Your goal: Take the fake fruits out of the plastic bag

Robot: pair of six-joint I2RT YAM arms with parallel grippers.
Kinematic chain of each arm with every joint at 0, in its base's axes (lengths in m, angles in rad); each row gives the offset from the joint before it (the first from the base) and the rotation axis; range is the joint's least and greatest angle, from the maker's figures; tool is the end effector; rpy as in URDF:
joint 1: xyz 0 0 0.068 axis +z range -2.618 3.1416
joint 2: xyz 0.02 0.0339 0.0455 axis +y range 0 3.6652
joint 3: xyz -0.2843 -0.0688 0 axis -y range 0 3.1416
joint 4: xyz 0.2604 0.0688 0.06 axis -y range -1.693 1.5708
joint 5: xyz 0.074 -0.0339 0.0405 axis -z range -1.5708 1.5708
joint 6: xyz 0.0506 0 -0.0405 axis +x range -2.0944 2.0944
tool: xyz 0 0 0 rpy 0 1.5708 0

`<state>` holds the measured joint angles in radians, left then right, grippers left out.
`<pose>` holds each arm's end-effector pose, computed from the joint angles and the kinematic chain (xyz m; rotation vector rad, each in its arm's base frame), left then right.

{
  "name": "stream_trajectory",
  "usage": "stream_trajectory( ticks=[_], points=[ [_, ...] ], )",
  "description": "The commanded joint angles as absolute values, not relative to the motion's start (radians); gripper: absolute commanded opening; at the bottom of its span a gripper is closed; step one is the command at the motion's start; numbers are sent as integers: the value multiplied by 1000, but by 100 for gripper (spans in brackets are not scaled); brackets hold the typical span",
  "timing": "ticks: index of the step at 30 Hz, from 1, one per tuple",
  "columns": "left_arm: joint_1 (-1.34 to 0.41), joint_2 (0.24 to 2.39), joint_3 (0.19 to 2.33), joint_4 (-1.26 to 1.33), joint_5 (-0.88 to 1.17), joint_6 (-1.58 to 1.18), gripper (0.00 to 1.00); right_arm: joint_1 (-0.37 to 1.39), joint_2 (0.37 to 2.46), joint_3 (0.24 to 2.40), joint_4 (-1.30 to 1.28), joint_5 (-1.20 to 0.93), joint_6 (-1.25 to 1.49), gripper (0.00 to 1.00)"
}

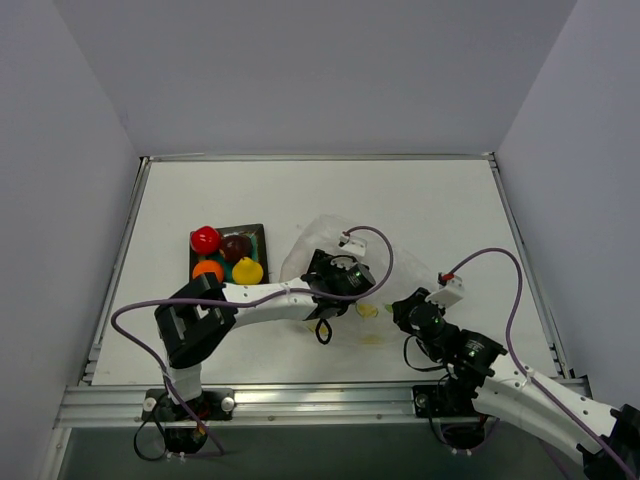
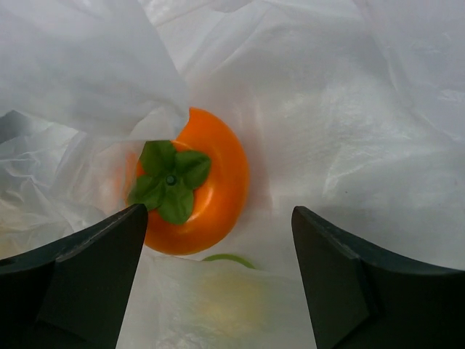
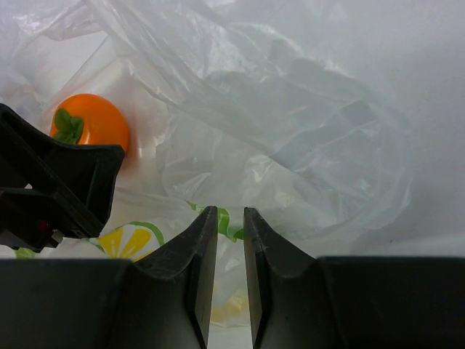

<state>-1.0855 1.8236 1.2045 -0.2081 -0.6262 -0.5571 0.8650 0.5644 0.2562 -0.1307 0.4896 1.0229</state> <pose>0.2202 -0.3540 0.2019 0.3059 2.1922 -0.1425 0.1177 0.1014 0.1933 0.4756 1.9747 0.7381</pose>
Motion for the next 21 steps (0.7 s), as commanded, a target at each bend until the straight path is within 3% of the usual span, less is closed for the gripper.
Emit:
stream_trajectory(
  ticks=[1,12,16,21],
  points=[
    [-1078,1781,1227,-232,-733,-542,80,871,581,281,-118,520,1017,18],
    [-1029,1864,1272,-241,-755,-519,82,871,594,278,-110,514,1012,17],
    [-1005,1893,1276,-239,-743,-514,89,871,600,273,-110,518,1015,18],
    [-974,1924,1273,-212,-684,-522,89,871,600,268,-110,511,1015,17]
  ],
)
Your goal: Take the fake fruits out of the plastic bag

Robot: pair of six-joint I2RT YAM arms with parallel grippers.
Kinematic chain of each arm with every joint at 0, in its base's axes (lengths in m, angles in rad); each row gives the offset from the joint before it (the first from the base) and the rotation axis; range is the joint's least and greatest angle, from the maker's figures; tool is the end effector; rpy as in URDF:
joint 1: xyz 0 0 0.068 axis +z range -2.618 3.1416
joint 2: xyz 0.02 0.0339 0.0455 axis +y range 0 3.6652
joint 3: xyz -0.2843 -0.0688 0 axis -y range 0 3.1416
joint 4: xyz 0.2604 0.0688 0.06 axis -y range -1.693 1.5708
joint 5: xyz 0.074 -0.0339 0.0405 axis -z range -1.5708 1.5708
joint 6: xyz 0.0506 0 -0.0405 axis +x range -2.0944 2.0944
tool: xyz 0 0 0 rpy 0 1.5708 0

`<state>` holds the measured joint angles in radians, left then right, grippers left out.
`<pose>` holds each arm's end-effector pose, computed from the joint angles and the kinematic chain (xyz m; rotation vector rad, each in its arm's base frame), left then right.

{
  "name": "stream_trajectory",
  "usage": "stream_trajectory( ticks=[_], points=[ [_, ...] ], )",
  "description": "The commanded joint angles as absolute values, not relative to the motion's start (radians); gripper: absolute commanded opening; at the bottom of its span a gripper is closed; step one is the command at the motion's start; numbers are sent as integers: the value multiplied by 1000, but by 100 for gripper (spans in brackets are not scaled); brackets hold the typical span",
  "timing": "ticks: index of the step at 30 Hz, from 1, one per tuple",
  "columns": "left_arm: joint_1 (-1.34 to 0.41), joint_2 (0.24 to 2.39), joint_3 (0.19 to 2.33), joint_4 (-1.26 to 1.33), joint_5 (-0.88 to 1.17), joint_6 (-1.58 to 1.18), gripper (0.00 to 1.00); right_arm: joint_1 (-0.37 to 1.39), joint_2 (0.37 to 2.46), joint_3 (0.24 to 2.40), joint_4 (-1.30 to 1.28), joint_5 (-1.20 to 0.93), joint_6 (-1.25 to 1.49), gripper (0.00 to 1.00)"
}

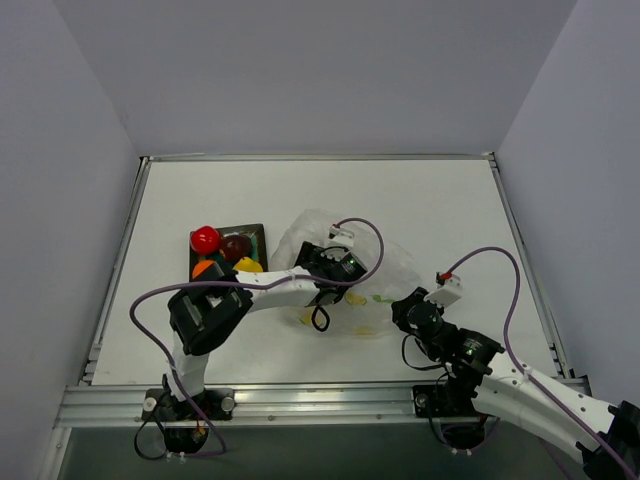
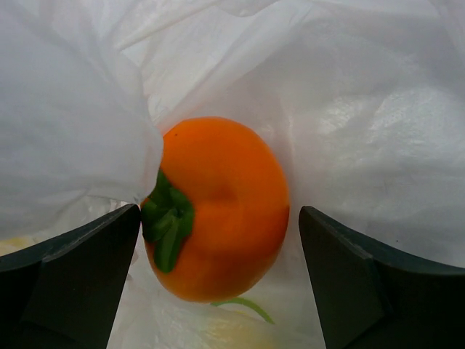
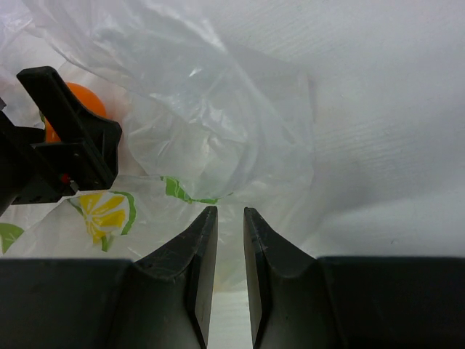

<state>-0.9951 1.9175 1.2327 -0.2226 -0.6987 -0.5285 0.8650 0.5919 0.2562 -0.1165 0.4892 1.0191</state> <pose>0.2590 -0.3393 0.1738 0.2402 2.2060 0.0570 0.1196 0.1036 0.1911 0.4693 1.9862 0.7248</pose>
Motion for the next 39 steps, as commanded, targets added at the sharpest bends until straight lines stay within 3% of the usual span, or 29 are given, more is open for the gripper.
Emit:
stream_trajectory(
  ticks=[1,4,8,9,12,17,19,24,28,31,36,39],
  points=[
    [-971,1927,1272,-201,-672,-523,89,871,600,267,-110,509,1017,17],
    [-971,1927,1264,-151,-617,-523,87,871,598,264,-112,509,1020,17],
    [-994,1890,1232,-89,-574,-512,64,871,598,267,-112,512,1022,17],
    [-999,1870,1229,-83,-569,-509,52,871,598,270,-110,512,1017,18],
    [-1008,1821,1206,-60,-566,-509,38,871,598,288,-110,518,999,20],
    [-1031,1740,1180,-48,-563,-508,33,871,612,333,-110,528,963,30],
    [-1045,1692,1167,-32,-558,-500,30,871,620,354,-110,531,942,44],
    [-1051,1593,1134,25,-467,-508,28,871,664,400,-110,538,902,61],
    [-1051,1536,1108,49,-371,-525,28,870,707,423,-110,560,877,82],
    [-1049,1459,1071,96,-322,-535,27,861,774,437,-109,597,870,91],
    [-1031,1286,1026,89,-357,-519,27,804,845,439,-60,591,824,88],
    [-964,1232,1055,-52,-437,-535,27,756,870,436,-23,560,787,75]
  ],
)
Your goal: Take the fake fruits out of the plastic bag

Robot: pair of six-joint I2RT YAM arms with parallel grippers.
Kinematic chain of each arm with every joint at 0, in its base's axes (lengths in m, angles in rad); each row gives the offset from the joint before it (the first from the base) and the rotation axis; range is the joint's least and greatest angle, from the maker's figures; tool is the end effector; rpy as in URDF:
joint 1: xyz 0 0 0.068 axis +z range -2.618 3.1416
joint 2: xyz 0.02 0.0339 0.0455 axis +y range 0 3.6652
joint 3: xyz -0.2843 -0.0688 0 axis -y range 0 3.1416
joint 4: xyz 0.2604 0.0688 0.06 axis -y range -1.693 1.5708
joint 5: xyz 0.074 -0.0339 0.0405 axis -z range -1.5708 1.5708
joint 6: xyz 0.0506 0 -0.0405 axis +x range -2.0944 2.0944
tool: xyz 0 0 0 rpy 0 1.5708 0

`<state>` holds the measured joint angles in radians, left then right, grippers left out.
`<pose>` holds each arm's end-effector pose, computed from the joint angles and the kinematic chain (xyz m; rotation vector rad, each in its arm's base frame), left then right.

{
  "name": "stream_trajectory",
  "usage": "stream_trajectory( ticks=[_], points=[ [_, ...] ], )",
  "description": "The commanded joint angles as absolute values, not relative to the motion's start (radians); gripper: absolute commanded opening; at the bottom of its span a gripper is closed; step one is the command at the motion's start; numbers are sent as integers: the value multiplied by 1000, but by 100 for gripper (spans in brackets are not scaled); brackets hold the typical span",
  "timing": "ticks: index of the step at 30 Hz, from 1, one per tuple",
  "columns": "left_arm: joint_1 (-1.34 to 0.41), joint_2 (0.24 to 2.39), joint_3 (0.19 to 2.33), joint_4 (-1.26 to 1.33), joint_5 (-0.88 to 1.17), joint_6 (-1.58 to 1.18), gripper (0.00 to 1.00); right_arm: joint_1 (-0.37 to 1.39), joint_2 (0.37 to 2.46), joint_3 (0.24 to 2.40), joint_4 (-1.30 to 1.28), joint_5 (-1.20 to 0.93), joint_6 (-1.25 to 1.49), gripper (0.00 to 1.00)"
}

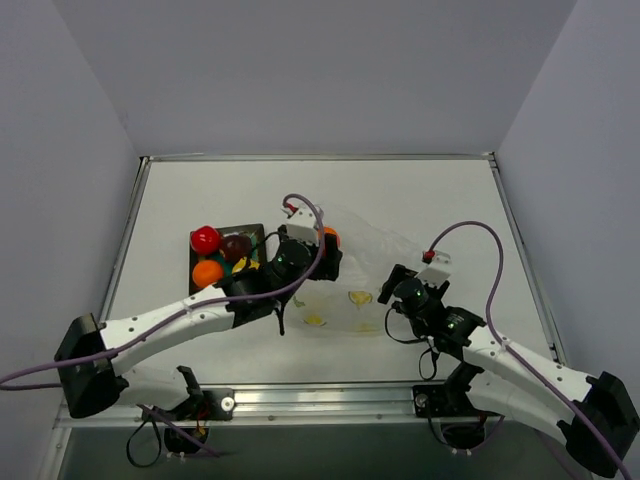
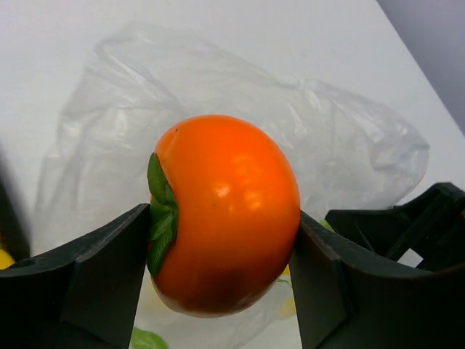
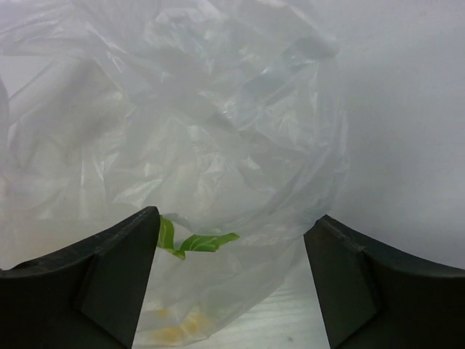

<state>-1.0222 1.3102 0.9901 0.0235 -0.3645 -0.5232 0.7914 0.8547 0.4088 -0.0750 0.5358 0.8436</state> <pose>0.1868 -0.2711 0.3278 0.2174 1.8999 -0.7288 0.1562 0.1213 0.2113 0.3738 2.0111 0.4741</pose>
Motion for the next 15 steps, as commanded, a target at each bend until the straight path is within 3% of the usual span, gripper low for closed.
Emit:
stream_trajectory(
  ticks=[1,8,15],
  points=[
    [-892,1220,1054,-69,-437,-549,27,744,886,436,-11,551,778,73],
    [-608,1264,1084,-167,-393,-574,27,698,950,427,31,519,762,49],
    [-514,1449,1152,-158,-399,-503,27,698,904,382,64,469,772,45]
  ],
)
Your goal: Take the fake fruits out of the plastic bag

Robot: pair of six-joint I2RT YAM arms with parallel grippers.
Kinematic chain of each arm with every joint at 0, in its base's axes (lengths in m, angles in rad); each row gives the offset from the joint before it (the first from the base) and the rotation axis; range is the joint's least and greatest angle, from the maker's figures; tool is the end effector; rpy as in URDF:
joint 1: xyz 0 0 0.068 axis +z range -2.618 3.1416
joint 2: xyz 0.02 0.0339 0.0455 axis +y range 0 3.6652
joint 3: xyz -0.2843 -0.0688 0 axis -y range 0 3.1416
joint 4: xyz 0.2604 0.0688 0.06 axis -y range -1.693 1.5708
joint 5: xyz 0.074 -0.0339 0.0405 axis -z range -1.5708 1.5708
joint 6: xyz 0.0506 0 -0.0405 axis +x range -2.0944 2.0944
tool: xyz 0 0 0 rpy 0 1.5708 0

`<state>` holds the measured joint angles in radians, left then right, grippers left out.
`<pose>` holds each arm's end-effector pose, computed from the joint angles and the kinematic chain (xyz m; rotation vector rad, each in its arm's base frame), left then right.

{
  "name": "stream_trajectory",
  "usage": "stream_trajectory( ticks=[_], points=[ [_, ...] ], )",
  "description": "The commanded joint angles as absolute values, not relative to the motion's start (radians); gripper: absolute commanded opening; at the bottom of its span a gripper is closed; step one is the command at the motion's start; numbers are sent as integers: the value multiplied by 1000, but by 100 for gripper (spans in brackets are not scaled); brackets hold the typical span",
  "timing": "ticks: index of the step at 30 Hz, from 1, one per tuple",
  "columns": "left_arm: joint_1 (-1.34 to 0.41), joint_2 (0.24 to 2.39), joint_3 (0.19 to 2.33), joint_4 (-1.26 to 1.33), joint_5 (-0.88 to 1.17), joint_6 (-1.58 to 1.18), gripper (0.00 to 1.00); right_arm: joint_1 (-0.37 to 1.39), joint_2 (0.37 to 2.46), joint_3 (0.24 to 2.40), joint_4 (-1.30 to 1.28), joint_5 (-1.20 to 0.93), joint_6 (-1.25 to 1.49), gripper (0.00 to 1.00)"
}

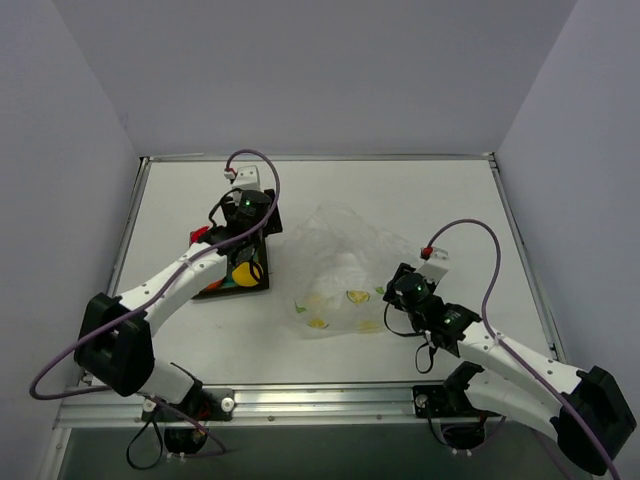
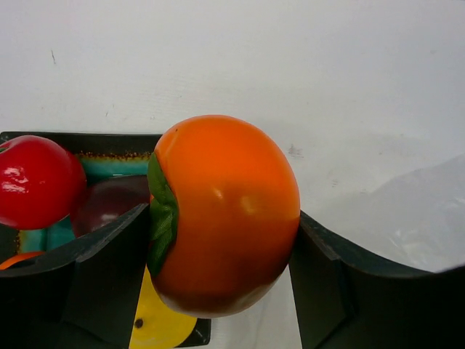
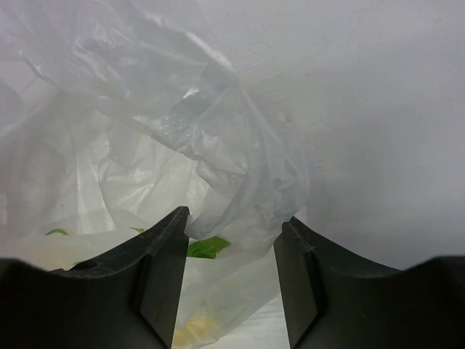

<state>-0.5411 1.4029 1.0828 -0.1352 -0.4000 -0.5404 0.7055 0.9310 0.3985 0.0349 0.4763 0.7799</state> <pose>0.3075 -0.1618 0.3158 -0.2502 1.9839 -0.2923 0.1746 0.1183 0.2043 0.3661 2.0049 0.4507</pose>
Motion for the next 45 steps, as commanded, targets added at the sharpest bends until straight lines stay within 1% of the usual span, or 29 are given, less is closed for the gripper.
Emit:
stream_trajectory(
  ticks=[1,2,12,14,20,25,26,29,32,33,37,42,45],
  points=[
    [-508,1469,1160,-158,-402,-500,27,698,897,379,64,466,770,45],
    [-502,1509,1176,-160,-403,-499,27,698,896,376,63,463,766,45],
    [-492,1660,1249,-152,-474,-417,28,696,851,362,63,442,767,44],
    [-492,1689,1259,-160,-485,-404,31,696,847,364,63,439,765,44],
    [-489,1772,1308,-192,-537,-370,34,696,821,356,64,425,770,45],
    [-489,1813,1338,-203,-566,-345,42,695,802,351,63,419,767,45],
    [-488,1824,1348,-204,-571,-335,46,696,802,351,64,416,769,45],
    [-488,1850,1364,-219,-594,-327,50,696,808,354,63,416,772,45],
    [-488,1865,1362,-227,-603,-327,58,696,796,356,61,416,770,45],
    [-489,1867,1362,-227,-603,-328,63,696,786,356,63,416,770,45],
    [-489,1878,1364,-232,-600,-330,74,696,770,360,51,422,770,45],
    [-488,1890,1368,-245,-609,-330,76,696,746,367,29,434,770,45],
    [-488,1894,1373,-252,-614,-331,80,696,736,370,20,434,772,46]
  ],
)
